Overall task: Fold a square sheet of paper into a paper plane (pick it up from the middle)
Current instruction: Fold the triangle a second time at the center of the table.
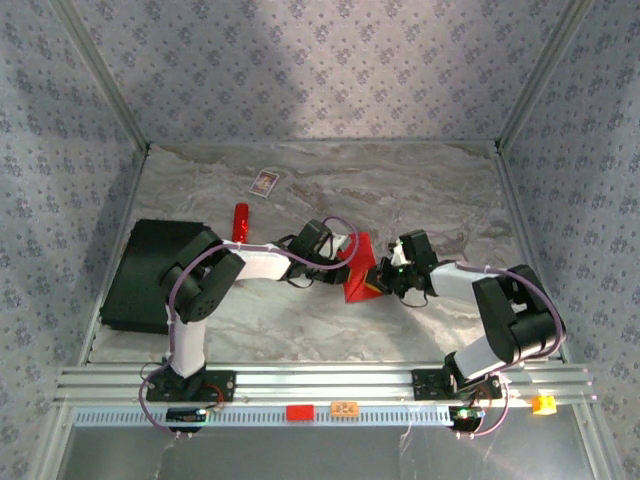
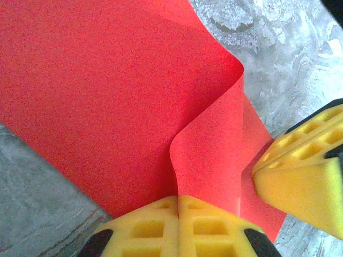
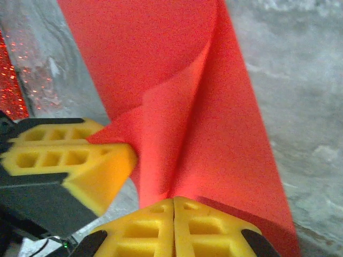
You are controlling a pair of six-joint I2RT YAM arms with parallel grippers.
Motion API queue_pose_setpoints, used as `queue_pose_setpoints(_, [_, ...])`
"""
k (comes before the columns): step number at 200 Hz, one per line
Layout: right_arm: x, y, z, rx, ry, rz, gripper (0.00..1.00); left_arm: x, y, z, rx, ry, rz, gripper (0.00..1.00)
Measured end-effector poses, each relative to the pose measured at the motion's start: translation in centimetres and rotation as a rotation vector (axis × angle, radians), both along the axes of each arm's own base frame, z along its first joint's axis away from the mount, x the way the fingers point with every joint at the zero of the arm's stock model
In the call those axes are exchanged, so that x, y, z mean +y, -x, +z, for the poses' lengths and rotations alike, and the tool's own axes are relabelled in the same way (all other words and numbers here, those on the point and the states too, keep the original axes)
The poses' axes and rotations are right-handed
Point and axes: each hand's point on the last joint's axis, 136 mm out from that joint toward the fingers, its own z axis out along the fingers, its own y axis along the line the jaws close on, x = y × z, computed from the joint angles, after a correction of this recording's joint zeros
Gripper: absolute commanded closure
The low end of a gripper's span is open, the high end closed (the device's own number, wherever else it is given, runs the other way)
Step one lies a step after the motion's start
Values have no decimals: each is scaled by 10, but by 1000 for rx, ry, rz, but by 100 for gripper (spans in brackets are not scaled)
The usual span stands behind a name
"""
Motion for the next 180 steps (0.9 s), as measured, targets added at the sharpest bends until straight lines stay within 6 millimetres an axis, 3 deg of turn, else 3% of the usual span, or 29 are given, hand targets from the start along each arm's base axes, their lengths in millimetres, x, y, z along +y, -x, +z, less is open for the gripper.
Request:
queue_pose_setpoints(87, [17, -26, 17, -50, -93, -19, 92, 0, 0, 0, 0, 0, 0, 100])
queue_pose_setpoints(157, [16, -18, -12, 8, -85, -18, 92, 0, 0, 0, 0, -1, 0, 100])
queue_pose_setpoints(180, [15, -17, -12, -8, -99, -18, 92, 0, 0, 0, 1, -2, 0, 100])
